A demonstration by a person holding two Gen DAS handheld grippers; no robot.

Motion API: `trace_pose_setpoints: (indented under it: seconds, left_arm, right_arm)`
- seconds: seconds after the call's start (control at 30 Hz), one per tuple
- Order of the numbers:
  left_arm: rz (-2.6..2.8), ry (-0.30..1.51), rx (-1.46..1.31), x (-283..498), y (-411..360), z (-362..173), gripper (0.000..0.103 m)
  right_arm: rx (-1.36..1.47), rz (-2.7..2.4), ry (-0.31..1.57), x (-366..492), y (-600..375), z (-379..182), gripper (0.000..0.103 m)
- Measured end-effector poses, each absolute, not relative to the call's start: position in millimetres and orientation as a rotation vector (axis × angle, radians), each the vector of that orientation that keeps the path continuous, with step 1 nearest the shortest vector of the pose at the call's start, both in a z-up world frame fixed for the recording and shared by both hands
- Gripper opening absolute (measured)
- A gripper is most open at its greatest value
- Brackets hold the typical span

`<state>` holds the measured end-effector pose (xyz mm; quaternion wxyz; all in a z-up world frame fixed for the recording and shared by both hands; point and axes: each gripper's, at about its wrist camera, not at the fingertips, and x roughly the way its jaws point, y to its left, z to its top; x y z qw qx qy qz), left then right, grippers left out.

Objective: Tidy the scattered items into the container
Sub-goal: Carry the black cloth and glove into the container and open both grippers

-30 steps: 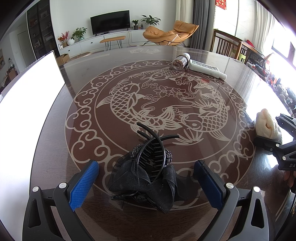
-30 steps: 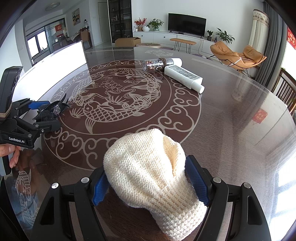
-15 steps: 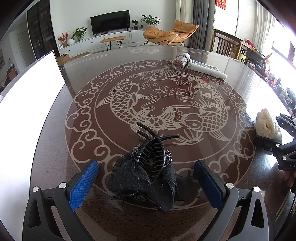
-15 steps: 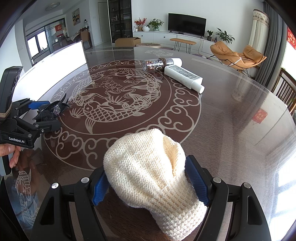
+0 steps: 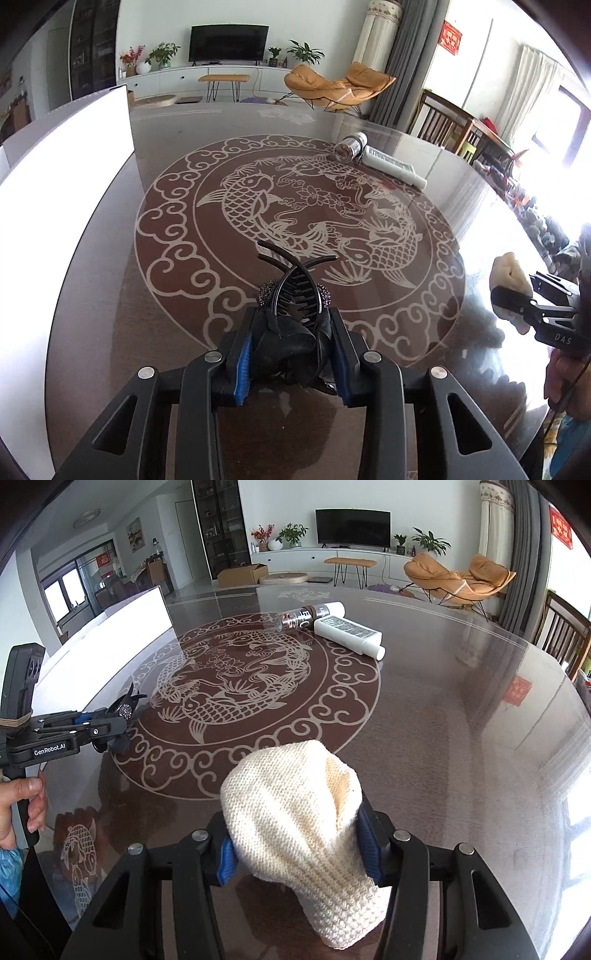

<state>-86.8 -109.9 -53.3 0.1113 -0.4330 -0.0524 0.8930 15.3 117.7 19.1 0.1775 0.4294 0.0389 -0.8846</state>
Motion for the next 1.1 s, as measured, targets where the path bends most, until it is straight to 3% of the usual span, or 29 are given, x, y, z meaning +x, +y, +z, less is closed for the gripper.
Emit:
trace_pose_setpoints:
  seconds: [0.3,0.53,0.7,0.87,0.93,1.0,1.03,1.1]
  left_arm:
    - [2.734,-0.227,-1.023,-26,-152,33,0.036]
    - [2.971,-0.226,-1.033,4,-283,89,0.036]
    - [3.067,-0.307,-1.271,-5,-387,74,0.035]
    - [3.057,-0.406,-1.524,-1,-450,30,0.036]
    - [3.029,-0.414,-1.65,-2,-461,12,0.042]
    - [3.014,-0.395,-1.745,-2,-465,-1,0.069]
    - [3.018,-0.39,-1.745,-1,-464,-3,0.074]
    - [3.048,-0.368,-1.699,4,-459,0,0.078]
  right_arm:
    - [1.095,-2.365,0.083,27,22,72,0.053]
    - [0.916,-2.081,0.049,29,-141,147,0.053]
    - [0.928,-1.885,0.025,34,-263,154,0.053]
    - [1.077,-1.746,0.105,47,-344,107,0.056]
    - [1.141,-1.703,0.141,52,-363,86,0.057]
    - [1.202,-1.64,0.174,54,-374,66,0.059]
    - [1.209,-1.624,0.185,56,-376,61,0.065]
    - [1.166,-1.655,0.221,59,-373,62,0.066]
